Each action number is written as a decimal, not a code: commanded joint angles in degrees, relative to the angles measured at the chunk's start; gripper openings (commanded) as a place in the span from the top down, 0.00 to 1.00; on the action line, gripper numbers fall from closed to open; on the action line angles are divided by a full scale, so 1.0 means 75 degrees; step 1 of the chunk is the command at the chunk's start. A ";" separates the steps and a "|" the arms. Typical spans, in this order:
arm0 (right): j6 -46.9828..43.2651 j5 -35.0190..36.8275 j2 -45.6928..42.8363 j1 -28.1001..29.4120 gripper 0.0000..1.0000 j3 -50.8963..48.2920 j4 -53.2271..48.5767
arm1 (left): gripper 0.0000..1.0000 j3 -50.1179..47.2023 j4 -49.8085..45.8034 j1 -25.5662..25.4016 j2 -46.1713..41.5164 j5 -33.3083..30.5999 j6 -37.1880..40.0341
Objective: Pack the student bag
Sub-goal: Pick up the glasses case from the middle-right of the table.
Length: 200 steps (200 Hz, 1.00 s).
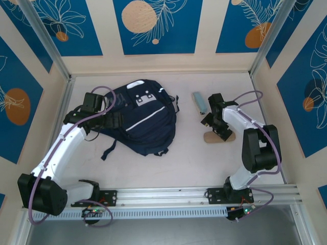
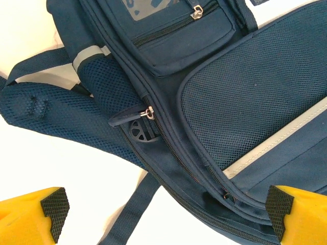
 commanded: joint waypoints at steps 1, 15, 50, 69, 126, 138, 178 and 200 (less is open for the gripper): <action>0.1042 0.0269 0.0186 -0.0024 0.01 -0.0074 -0.0378 | 0.00 -0.0075 0.0110 0.0004 0.0035 0.0217 0.0190; 0.1217 0.0273 0.0249 -0.0032 0.01 -0.0118 -0.0371 | 0.00 -0.0092 0.0119 0.0009 0.0030 0.0231 0.0183; 0.1557 0.0050 0.0435 -0.0120 0.00 -0.0233 -0.0338 | 0.00 -0.0121 0.0175 0.0009 0.0073 0.0253 0.0177; 0.1824 0.0156 0.0446 -0.0134 0.00 -0.0318 -0.0465 | 0.00 -0.0104 0.0142 0.0008 0.0115 0.0299 0.0180; 0.1735 0.0775 0.0183 -0.0091 0.01 -0.0240 -0.0925 | 0.00 -0.0086 0.0131 0.0010 0.0140 0.0328 0.0183; 0.1757 0.0643 0.0167 -0.0113 0.01 -0.0381 -0.0828 | 0.00 -0.0092 0.0130 0.0010 0.0147 0.0315 0.0182; 0.1918 0.0184 0.0239 -0.0117 0.00 -0.0813 -0.0401 | 0.00 -0.0086 0.0107 0.0008 0.0146 0.0290 0.0184; 0.1902 0.0183 0.0290 -0.0120 0.00 -0.0755 -0.0428 | 0.00 -0.0087 0.0102 -0.0002 0.0168 0.0290 0.0186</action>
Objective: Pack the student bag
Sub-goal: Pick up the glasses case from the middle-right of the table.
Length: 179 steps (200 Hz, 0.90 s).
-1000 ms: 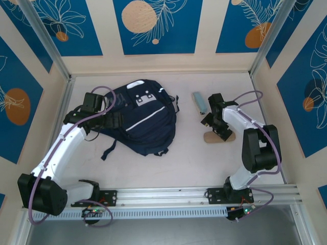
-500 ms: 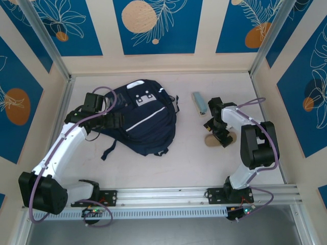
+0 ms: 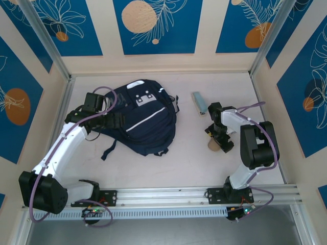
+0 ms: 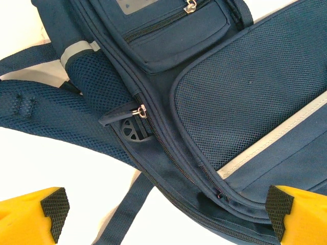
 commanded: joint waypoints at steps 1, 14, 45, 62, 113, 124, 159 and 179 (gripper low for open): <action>0.0254 -0.0089 0.0024 -0.0027 0.00 -0.0021 -0.0023 | 0.00 -0.0019 -0.0003 0.0004 0.0044 0.0106 0.0184; 0.0252 -0.0135 -0.0003 -0.0034 0.03 -0.0037 0.0031 | 0.00 -0.0024 -0.0009 0.0000 0.0042 0.0112 0.0184; 0.0059 -0.0298 -0.0100 -0.0039 0.17 -0.0188 0.0397 | 0.00 -0.0054 0.0066 0.0008 0.0053 0.0345 0.0222; -0.0126 -0.0373 -0.0127 -0.0039 0.27 -0.0248 0.0596 | 0.00 -0.0074 0.0160 0.0002 0.0067 0.0671 0.0273; -0.0615 -0.0714 -0.0391 -0.0077 0.45 -0.0591 0.1327 | 0.09 0.0070 0.0424 -0.0239 0.0303 0.2154 0.0663; -0.0761 -0.0646 -0.0559 -0.0039 0.46 -0.0617 0.1377 | 0.09 0.0226 0.0379 -0.0491 0.0426 0.2091 0.0731; -0.1474 -0.0755 -0.1265 0.0145 0.46 -0.0575 0.1554 | 0.09 0.0974 0.0031 -0.1817 0.1291 0.0829 0.1097; -0.1903 -0.1025 -0.1560 0.0270 0.46 -0.0416 0.1508 | 0.14 0.1639 -0.0426 -0.2586 0.2134 -0.0202 0.1465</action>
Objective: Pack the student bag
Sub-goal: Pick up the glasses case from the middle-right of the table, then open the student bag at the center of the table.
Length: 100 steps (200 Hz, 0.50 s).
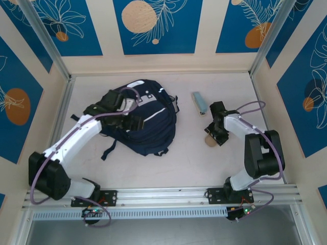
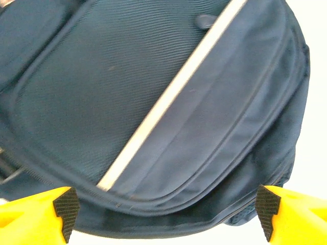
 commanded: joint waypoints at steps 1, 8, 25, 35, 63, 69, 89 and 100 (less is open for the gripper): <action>-0.0749 -0.0381 -0.0527 0.0169 0.46 0.0168 0.0115 | 0.14 0.0768 -0.0595 -0.0744 0.0763 -0.1235 0.0626; -0.0874 -0.0451 -0.0615 0.0216 0.46 0.0212 0.0103 | 0.16 0.0980 -0.0731 -0.0939 0.1068 -0.1503 0.0755; -0.1106 -0.0570 -0.0875 0.0326 0.46 0.0253 0.0093 | 0.20 0.1390 -0.0943 -0.1232 0.1701 -0.1960 0.0965; -0.1203 -0.0615 -0.1002 0.0342 0.46 0.0275 0.0075 | 0.22 0.1583 -0.1045 -0.1323 0.2014 -0.2016 0.1088; -0.1413 -0.0694 -0.1211 0.0378 0.46 0.0290 0.0067 | 0.23 0.1908 -0.1116 -0.1397 0.2737 -0.1469 0.1466; -0.1438 -0.0726 -0.1209 0.0374 0.46 0.0291 0.0088 | 0.24 0.1998 -0.1159 -0.1390 0.2897 -0.1427 0.1501; -0.1495 -0.0793 -0.1137 0.0382 0.46 0.0281 0.0141 | 0.24 0.2260 -0.1282 -0.1397 0.3332 -0.1618 0.1501; -0.1494 -0.0839 -0.1103 0.0386 0.46 0.0246 0.0170 | 0.27 0.2367 -0.1311 -0.1391 0.3475 -0.1827 0.1482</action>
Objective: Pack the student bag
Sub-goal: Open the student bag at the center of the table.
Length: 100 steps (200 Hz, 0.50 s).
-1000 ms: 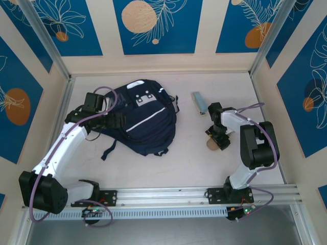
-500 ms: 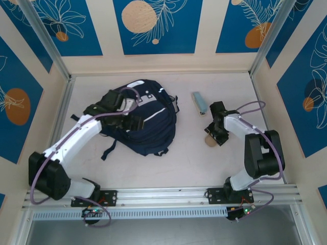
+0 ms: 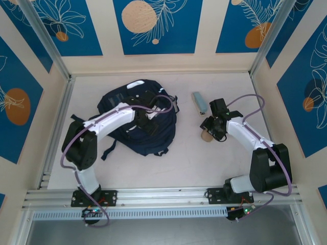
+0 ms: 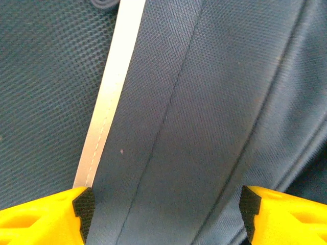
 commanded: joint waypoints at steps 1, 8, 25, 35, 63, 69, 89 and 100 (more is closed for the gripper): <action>-0.0220 -0.0257 -0.0051 0.0044 0.46 0.0172 0.0073 | 0.27 0.0431 -0.0391 -0.0028 0.0301 -0.0347 0.0219; -0.0225 -0.0275 -0.0043 0.0051 0.46 0.0153 0.0100 | 0.30 0.0500 -0.0426 -0.0029 0.0380 -0.0473 0.0210; -0.0241 -0.0289 -0.0051 0.0078 0.46 0.0141 0.0104 | 0.41 0.0671 -0.0515 -0.0024 0.0467 -0.0807 0.0169; -0.0264 -0.0282 -0.0080 0.0097 0.46 0.0158 0.0082 | 0.48 0.0742 -0.0565 -0.0030 0.0454 -0.0899 0.0159; -0.0394 -0.0299 -0.0137 0.0220 0.46 0.0256 0.0025 | 0.74 0.0851 -0.0602 -0.0029 0.0222 -0.0936 0.0246; -0.0428 -0.0323 -0.0138 0.0254 0.46 0.0284 -0.0005 | 0.80 0.0840 -0.0594 -0.0020 0.0136 -0.0959 0.0272; -0.0540 -0.0426 -0.0176 0.0388 0.46 0.0355 -0.0062 | 1.00 0.0805 -0.0524 -0.0028 -0.0133 -0.1052 0.0331; -0.0612 -0.0540 -0.0242 0.0467 0.46 0.0368 -0.0060 | 1.00 0.0832 -0.0523 -0.0029 -0.0239 -0.1002 0.0343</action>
